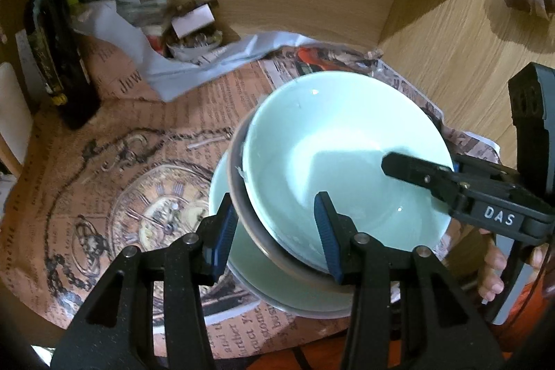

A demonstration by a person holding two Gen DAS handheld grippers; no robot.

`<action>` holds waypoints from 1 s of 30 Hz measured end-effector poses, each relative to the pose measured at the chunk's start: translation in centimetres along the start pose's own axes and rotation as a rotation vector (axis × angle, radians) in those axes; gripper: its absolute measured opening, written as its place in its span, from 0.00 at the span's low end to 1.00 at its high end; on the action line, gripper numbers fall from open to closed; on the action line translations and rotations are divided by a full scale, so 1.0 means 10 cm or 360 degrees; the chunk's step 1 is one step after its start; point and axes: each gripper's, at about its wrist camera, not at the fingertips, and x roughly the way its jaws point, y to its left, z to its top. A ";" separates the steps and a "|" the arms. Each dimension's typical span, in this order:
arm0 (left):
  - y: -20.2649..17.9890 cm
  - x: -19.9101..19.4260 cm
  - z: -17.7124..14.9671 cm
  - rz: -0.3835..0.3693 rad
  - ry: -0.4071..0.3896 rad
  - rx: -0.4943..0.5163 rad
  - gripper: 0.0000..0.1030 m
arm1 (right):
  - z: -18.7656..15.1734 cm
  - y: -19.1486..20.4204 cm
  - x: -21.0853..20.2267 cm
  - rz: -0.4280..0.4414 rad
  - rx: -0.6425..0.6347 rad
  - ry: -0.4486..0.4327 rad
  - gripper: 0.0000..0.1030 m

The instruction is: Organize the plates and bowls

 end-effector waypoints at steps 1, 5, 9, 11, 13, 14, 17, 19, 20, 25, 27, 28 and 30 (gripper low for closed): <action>-0.01 -0.03 0.00 0.0025 -0.0025 0.0014 0.44 | -0.01 0.00 -0.01 -0.0008 -0.0001 -0.0008 0.50; -0.03 -0.21 0.03 0.0074 -0.0133 0.0034 0.50 | -0.01 0.03 -0.11 -0.0073 -0.0044 -0.0087 0.54; -0.04 -0.49 0.07 0.0148 -0.0322 0.0037 0.59 | 0.01 0.13 -0.38 -0.0149 -0.0128 -0.0252 0.59; -0.09 -0.65 0.07 0.0182 -0.0429 0.0050 0.62 | 0.00 0.20 -0.56 -0.0166 -0.0173 -0.0369 0.61; -0.13 -0.79 0.07 0.0210 -0.0534 0.0056 0.65 | -0.02 0.25 -0.73 -0.0179 -0.0199 -0.0468 0.68; -0.15 -0.87 0.07 0.0220 -0.0581 0.0060 0.68 | -0.03 0.27 -0.81 -0.0178 -0.0206 -0.0522 0.71; -0.22 -1.04 0.03 0.0239 -0.0701 0.0076 0.75 | -0.08 0.33 -1.03 -0.0169 -0.0225 -0.0660 0.75; -0.27 -1.14 -0.02 0.0253 -0.0776 0.0084 0.81 | -0.12 0.36 -1.13 -0.0154 -0.0229 -0.0725 0.81; -0.29 -1.17 -0.04 0.0259 -0.0805 0.0088 0.85 | -0.14 0.37 -1.18 -0.0146 -0.0231 -0.0755 0.84; -0.40 -1.31 -0.15 0.0300 -0.0906 0.0114 0.96 | -0.24 0.48 -1.31 -0.0154 -0.0276 -0.0837 0.88; -0.44 -1.38 -0.19 0.0311 -0.0943 0.0118 0.97 | -0.28 0.49 -1.34 -0.0143 -0.0277 -0.0851 0.92; -0.46 -1.42 -0.21 0.0314 -0.0959 0.0119 0.98 | -0.30 0.50 -1.36 -0.0134 -0.0274 -0.0860 0.96; -0.48 -1.46 -0.25 0.0324 -0.0990 0.0122 0.99 | -0.34 0.51 -1.40 -0.0129 -0.0270 -0.0890 0.98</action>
